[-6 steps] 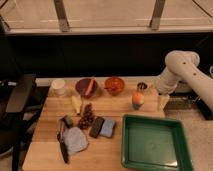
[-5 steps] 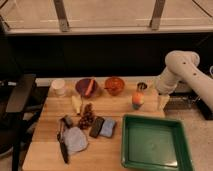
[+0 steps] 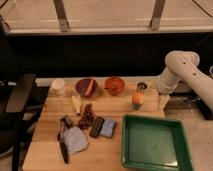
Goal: Place grapes in red bowl
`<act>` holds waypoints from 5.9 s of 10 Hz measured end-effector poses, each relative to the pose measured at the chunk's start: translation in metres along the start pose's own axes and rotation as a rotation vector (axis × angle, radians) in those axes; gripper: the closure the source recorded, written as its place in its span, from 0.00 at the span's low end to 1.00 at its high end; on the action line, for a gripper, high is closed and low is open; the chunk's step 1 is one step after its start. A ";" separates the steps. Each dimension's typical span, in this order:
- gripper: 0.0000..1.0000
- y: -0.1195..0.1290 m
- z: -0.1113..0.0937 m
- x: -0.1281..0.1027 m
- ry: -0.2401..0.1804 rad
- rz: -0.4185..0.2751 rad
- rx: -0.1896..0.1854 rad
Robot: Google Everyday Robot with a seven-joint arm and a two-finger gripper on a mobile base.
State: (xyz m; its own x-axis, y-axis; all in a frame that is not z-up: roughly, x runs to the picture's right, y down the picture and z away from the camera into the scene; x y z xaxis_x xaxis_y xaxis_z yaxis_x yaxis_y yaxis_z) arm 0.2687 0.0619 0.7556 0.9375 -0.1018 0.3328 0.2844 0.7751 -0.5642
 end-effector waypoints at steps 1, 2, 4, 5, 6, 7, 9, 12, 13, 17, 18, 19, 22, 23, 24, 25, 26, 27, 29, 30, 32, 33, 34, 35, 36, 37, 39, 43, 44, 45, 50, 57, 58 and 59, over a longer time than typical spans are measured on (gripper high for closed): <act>0.28 0.000 0.000 0.000 0.000 0.000 0.000; 0.28 0.000 0.000 0.000 0.000 0.000 0.000; 0.28 0.000 0.000 0.000 0.000 0.000 0.000; 0.28 0.000 0.000 0.000 0.000 0.000 0.000; 0.28 0.000 0.000 0.000 0.000 0.000 0.000; 0.28 0.000 0.000 0.000 0.000 0.000 0.000; 0.28 0.000 0.000 0.000 0.000 0.000 0.000; 0.28 0.000 0.000 0.000 0.000 0.000 0.000; 0.28 0.000 0.000 0.000 0.000 0.000 0.000; 0.28 -0.008 -0.004 -0.008 0.019 -0.084 -0.005; 0.28 -0.011 -0.005 -0.017 0.024 -0.147 -0.011; 0.28 -0.016 -0.006 -0.032 0.028 -0.226 -0.016; 0.28 -0.034 -0.004 -0.105 0.017 -0.509 -0.011; 0.28 -0.035 -0.004 -0.131 0.005 -0.614 -0.001; 0.28 -0.034 -0.005 -0.164 -0.009 -0.740 0.026; 0.28 -0.032 -0.006 -0.178 -0.013 -0.796 0.039; 0.28 -0.030 -0.007 -0.187 -0.015 -0.833 0.048; 0.28 -0.030 -0.007 -0.189 -0.016 -0.839 0.049; 0.28 -0.029 -0.007 -0.187 -0.013 -0.835 0.047; 0.28 -0.032 -0.005 -0.191 -0.001 -0.857 0.032; 0.28 -0.039 0.003 -0.207 0.021 -0.931 0.001; 0.28 -0.046 0.010 -0.222 0.029 -0.975 -0.013; 0.28 -0.055 0.024 -0.244 0.029 -1.028 -0.032; 0.28 -0.061 0.035 -0.258 0.020 -1.057 -0.043; 0.28 -0.070 0.058 -0.272 0.005 -1.097 -0.062; 0.28 -0.074 0.079 -0.278 -0.012 -1.126 -0.080; 0.28 -0.083 0.114 -0.294 -0.050 -1.178 -0.098; 0.28 -0.096 0.156 -0.311 -0.128 -1.224 -0.094; 0.28 -0.097 0.165 -0.316 -0.144 -1.235 -0.097; 0.28 -0.098 0.174 -0.321 -0.159 -1.244 -0.100; 0.38 -0.102 0.218 -0.322 -0.265 -1.242 -0.155; 1.00 -0.110 0.181 -0.311 -0.303 -1.177 -0.066; 1.00 -0.113 0.162 -0.305 -0.329 -1.143 -0.002; 1.00 -0.116 0.148 -0.304 -0.332 -1.130 0.034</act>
State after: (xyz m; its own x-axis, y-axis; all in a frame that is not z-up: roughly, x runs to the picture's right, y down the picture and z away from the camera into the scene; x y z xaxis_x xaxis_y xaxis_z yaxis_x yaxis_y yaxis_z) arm -0.0792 0.0954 0.8318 0.0572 -0.5776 0.8143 0.9099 0.3659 0.1956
